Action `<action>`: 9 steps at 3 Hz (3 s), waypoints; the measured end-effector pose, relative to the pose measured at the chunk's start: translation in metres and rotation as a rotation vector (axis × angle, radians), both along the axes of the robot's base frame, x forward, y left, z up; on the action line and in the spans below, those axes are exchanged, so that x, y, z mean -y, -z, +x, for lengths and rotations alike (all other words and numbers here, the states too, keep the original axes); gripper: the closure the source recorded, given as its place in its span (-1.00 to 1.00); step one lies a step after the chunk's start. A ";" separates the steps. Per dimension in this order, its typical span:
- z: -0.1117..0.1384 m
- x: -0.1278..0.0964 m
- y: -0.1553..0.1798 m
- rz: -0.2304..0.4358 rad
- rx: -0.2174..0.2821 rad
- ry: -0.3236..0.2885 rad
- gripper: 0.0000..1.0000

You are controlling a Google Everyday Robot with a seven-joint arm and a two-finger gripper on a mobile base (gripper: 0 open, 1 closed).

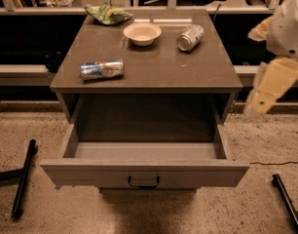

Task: Place redbull can into top drawer

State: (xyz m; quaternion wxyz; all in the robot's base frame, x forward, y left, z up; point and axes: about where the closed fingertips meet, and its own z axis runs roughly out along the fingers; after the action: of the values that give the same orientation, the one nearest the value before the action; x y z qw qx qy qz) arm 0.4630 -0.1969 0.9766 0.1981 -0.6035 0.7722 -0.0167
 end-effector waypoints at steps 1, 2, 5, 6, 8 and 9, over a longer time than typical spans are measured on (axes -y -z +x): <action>0.047 -0.037 0.002 0.096 0.051 -0.062 -1.00; 0.093 -0.079 0.008 0.172 0.076 -0.128 -1.00; 0.157 -0.137 0.042 0.241 0.056 -0.221 -1.00; 0.183 -0.156 0.052 0.236 0.048 -0.259 -1.00; 0.216 -0.221 0.072 0.217 0.011 -0.365 -1.00; 0.221 -0.247 0.086 0.234 0.015 -0.387 -1.00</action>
Offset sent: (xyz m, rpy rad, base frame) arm 0.1492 0.1269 -0.0154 0.2673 -0.1040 0.2078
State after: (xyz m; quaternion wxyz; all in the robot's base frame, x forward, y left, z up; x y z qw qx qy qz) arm 0.6844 0.0505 0.8904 0.2718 -0.7133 0.6371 0.1070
